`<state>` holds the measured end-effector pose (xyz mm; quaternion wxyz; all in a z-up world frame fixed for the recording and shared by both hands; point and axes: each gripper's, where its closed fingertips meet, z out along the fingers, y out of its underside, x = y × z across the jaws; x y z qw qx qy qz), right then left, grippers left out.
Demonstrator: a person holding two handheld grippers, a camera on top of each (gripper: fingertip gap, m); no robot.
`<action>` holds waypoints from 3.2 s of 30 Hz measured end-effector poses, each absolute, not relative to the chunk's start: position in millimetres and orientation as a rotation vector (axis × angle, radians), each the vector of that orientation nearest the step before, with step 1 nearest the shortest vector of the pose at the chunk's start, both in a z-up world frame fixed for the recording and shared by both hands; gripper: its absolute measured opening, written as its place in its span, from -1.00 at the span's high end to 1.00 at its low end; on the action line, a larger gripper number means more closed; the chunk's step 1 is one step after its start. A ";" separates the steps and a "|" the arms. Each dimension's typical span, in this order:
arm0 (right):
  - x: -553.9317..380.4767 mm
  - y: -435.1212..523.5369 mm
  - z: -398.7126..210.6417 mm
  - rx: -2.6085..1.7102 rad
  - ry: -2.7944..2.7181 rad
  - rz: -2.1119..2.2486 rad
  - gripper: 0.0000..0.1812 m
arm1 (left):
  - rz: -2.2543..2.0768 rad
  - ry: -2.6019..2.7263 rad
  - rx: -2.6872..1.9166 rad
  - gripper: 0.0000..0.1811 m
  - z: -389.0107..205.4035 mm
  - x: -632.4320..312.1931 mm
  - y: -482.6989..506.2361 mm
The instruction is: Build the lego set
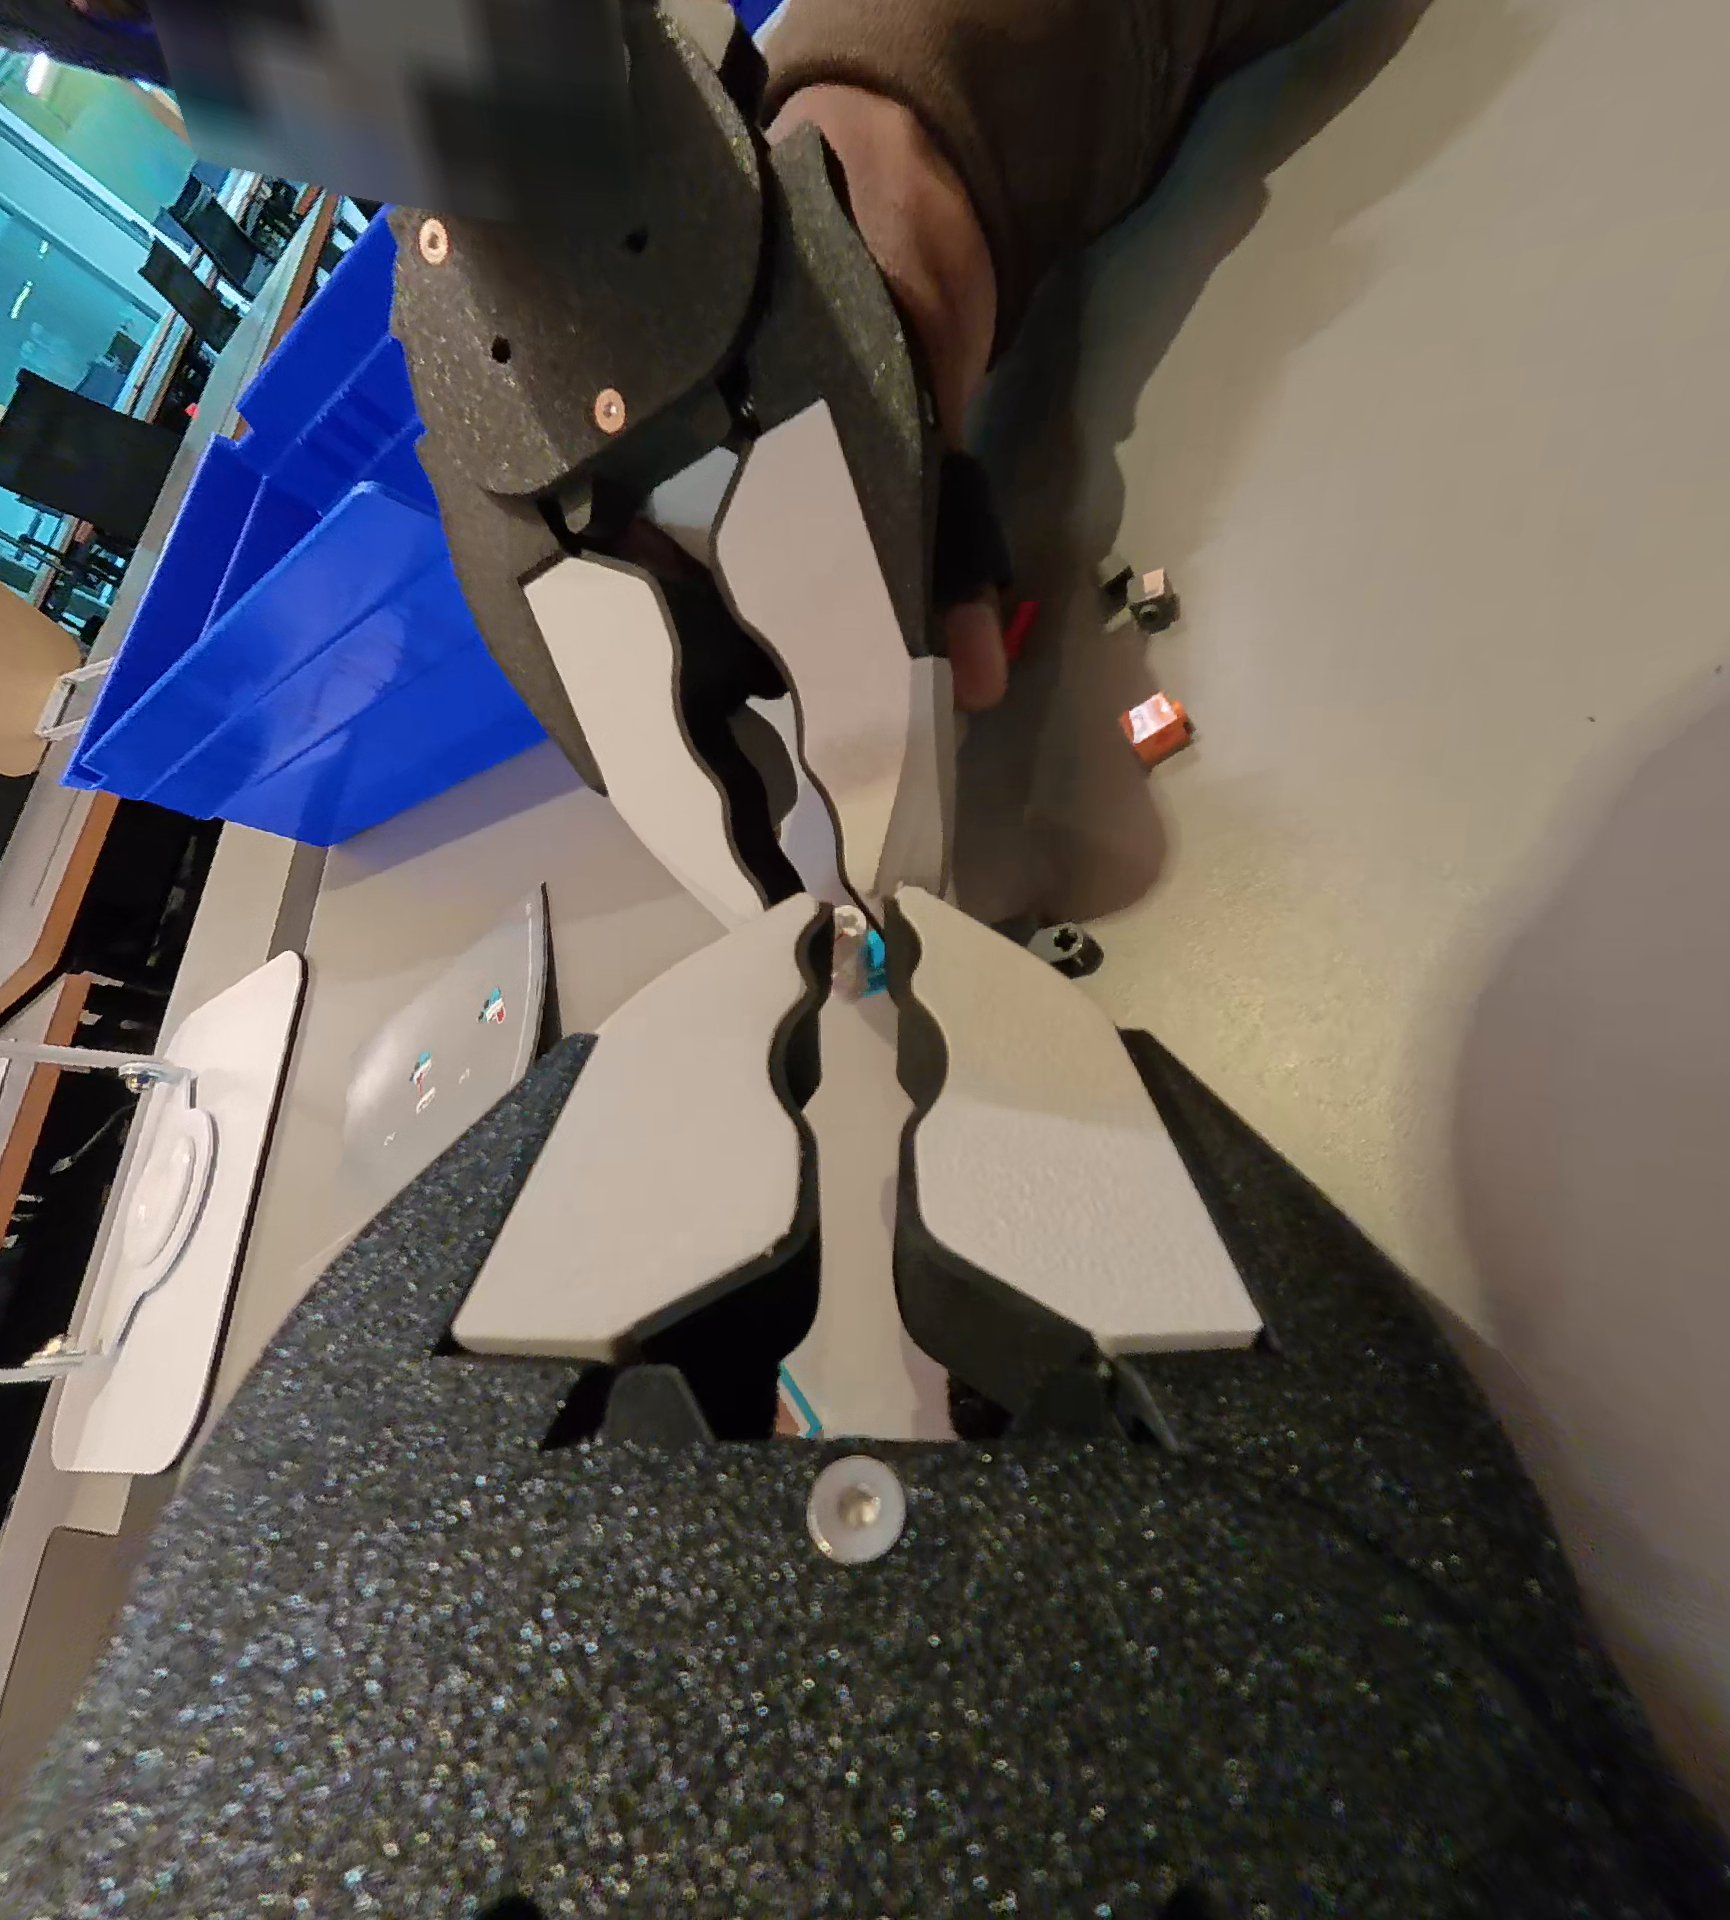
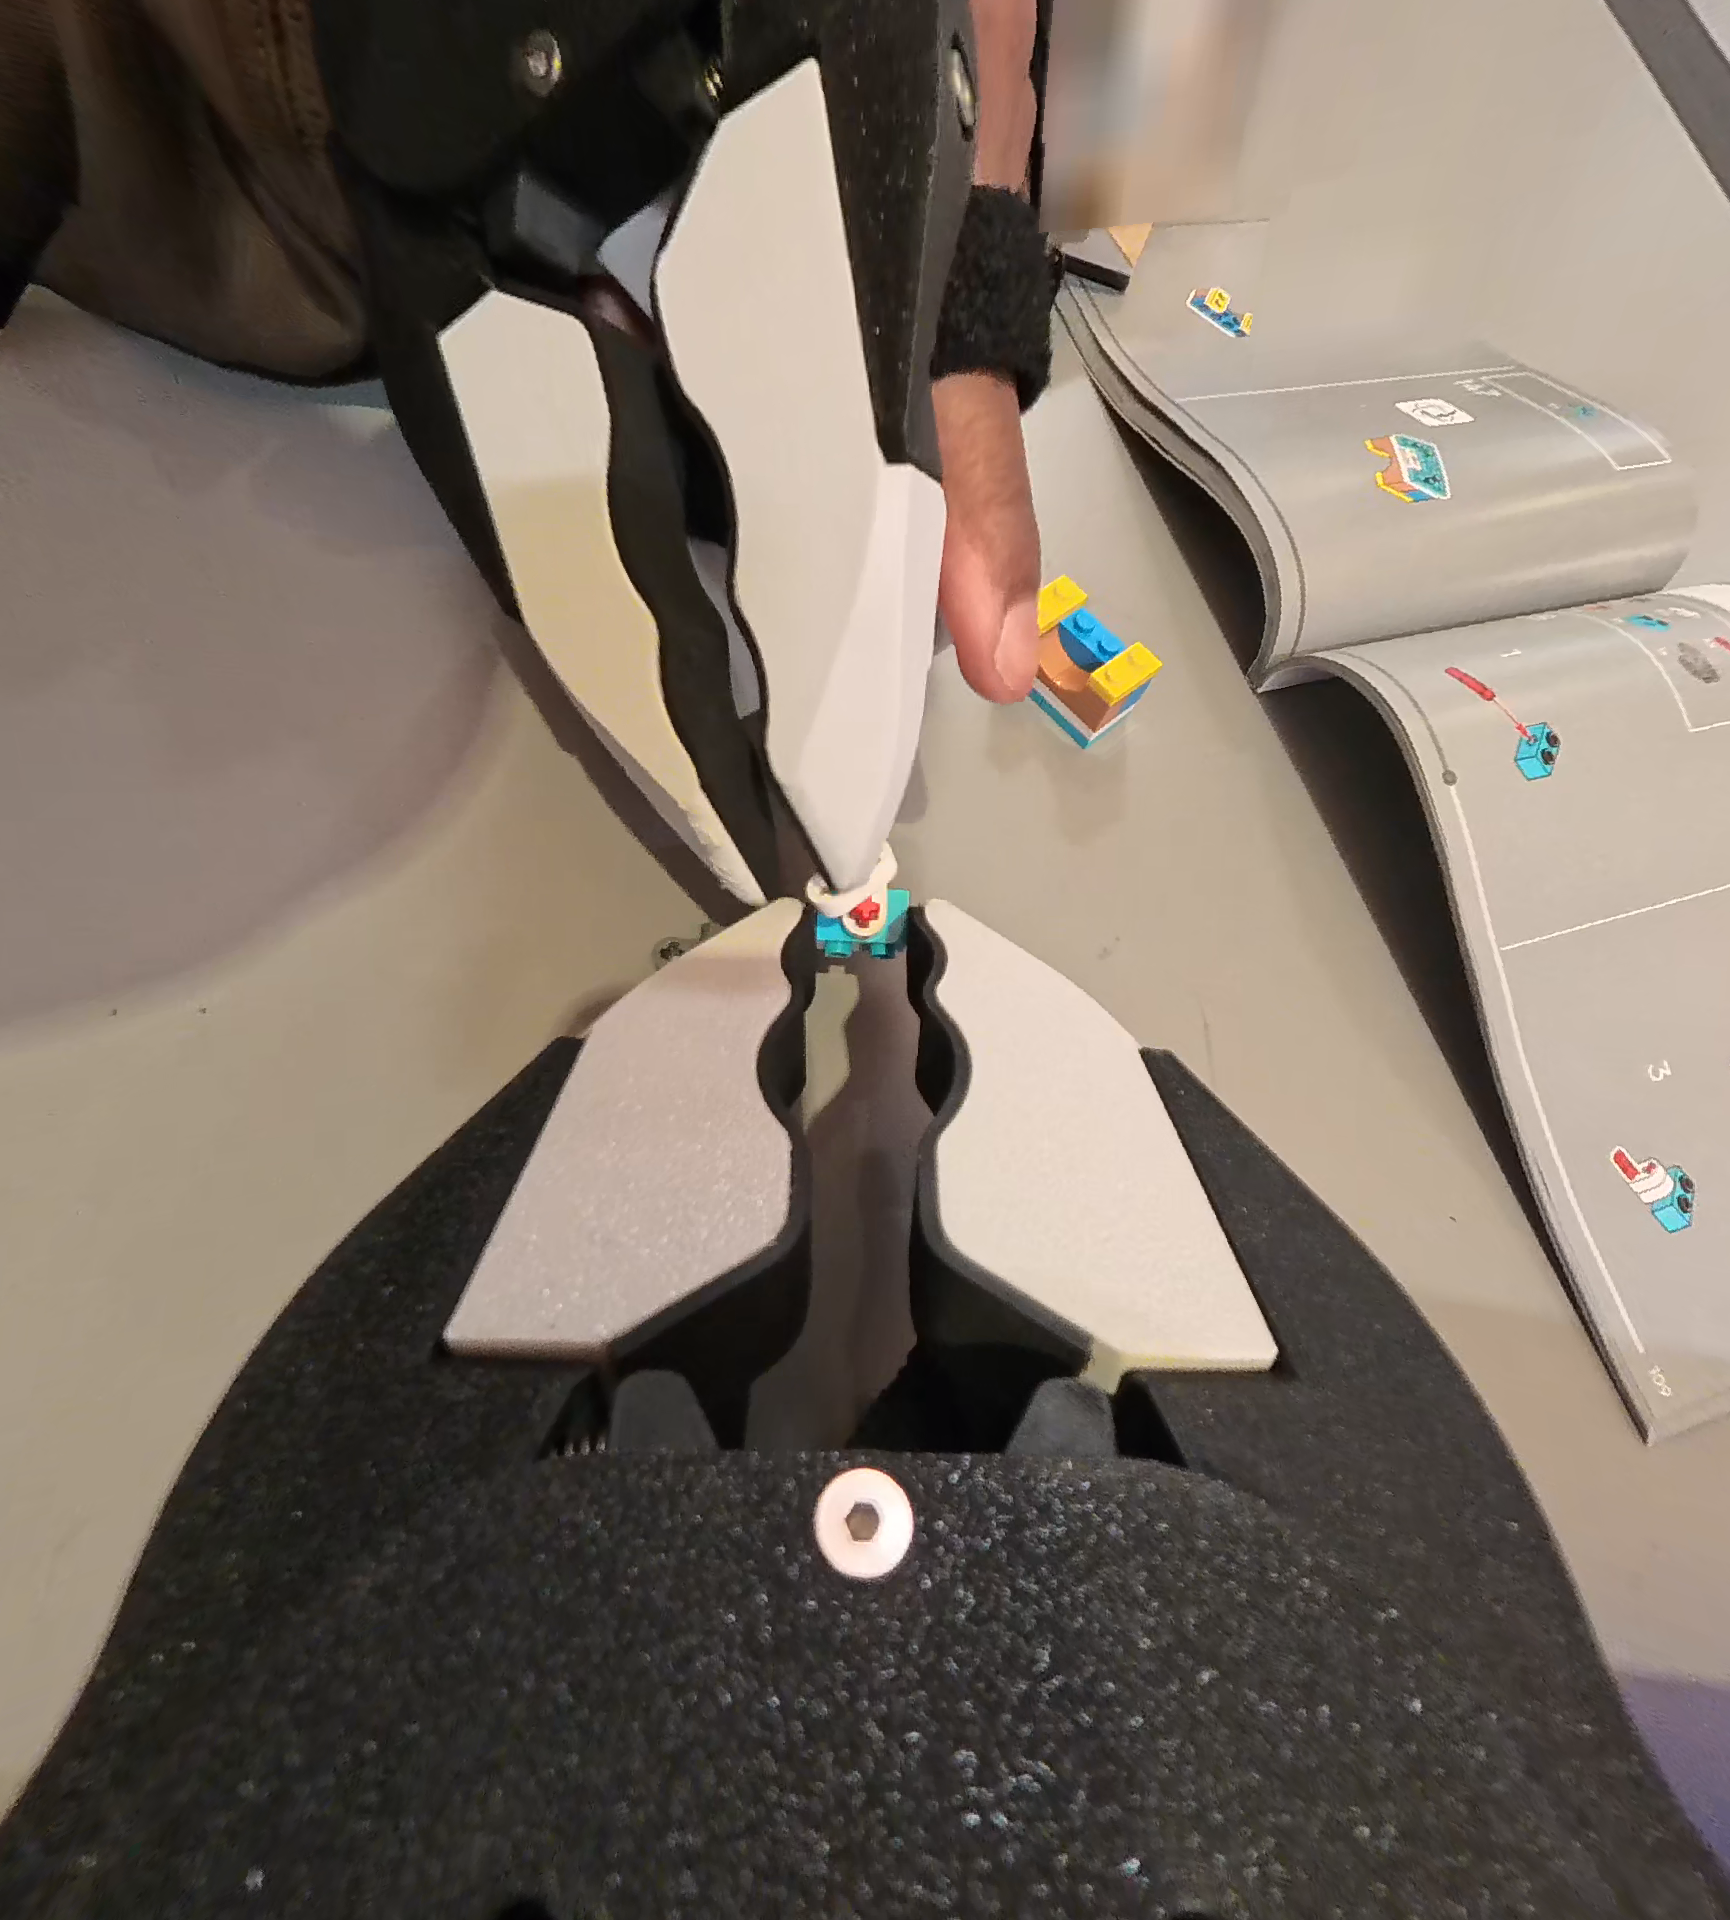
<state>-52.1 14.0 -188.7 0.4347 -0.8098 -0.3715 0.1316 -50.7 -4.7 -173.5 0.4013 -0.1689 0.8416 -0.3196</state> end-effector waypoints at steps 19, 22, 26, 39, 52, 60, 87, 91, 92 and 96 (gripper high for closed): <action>-52.1 12.3 -188.1 -2.012 -0.924 0.335 0.82 | -0.829 2.125 -0.481 0.88 -171.2 -51.0 2.4; -51.7 12.4 -187.5 -2.011 -0.918 0.341 0.82 | -0.809 2.122 -0.426 0.89 -170.9 -52.5 -0.6; -51.8 12.5 -185.9 -2.008 -0.905 0.359 0.82 | -0.783 2.096 -0.371 0.90 -168.0 -53.0 -1.3; -53.7 11.6 -182.1 -1.995 -0.893 0.391 0.82 | -0.673 2.063 -0.238 0.90 -169.7 -52.9 1.2; -54.0 11.9 -184.5 -1.998 -0.917 0.354 0.82 | -0.630 2.086 -0.220 0.94 -175.7 -51.9 1.6; -52.3 10.9 -188.0 -2.008 -0.933 0.328 0.82 | -0.730 2.108 -0.303 0.95 -171.0 -54.2 1.9; -56.0 6.8 -194.5 -2.007 -1.009 0.284 0.82 | -0.987 2.262 -0.800 0.96 -184.9 -54.8 5.7; -56.2 6.6 -194.7 -2.006 -1.011 0.284 0.82 | -1.014 2.275 -0.834 0.97 -185.6 -56.2 4.7; -56.3 6.6 -194.7 -2.006 -1.012 0.285 0.82 | -1.023 2.278 -0.841 0.97 -185.6 -56.7 4.3; -56.2 6.4 -194.8 -2.007 -1.012 0.286 0.82 | -1.016 2.265 -0.831 0.94 -183.2 -56.1 5.5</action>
